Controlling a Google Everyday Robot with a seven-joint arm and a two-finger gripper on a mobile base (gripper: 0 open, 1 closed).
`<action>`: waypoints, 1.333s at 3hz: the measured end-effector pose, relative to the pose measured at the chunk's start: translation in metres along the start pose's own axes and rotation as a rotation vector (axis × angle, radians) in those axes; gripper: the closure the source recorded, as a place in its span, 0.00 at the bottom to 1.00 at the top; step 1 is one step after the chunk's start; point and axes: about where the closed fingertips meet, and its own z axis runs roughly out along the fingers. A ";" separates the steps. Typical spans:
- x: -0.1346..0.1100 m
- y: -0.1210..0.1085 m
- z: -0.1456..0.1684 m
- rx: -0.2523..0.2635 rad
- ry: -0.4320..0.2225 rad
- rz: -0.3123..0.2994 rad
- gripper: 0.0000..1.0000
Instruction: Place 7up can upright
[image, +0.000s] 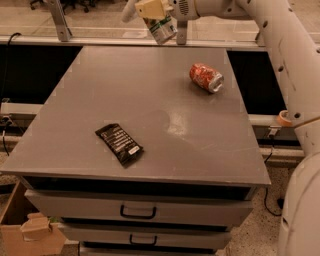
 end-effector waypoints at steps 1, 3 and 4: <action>0.005 0.005 -0.016 -0.021 -0.052 0.017 1.00; 0.042 0.027 -0.085 -0.002 -0.220 0.058 1.00; 0.055 0.048 -0.098 -0.010 -0.347 0.050 1.00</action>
Offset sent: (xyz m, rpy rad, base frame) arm -0.0708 -0.0958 -0.0260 0.1966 -0.0516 0.0113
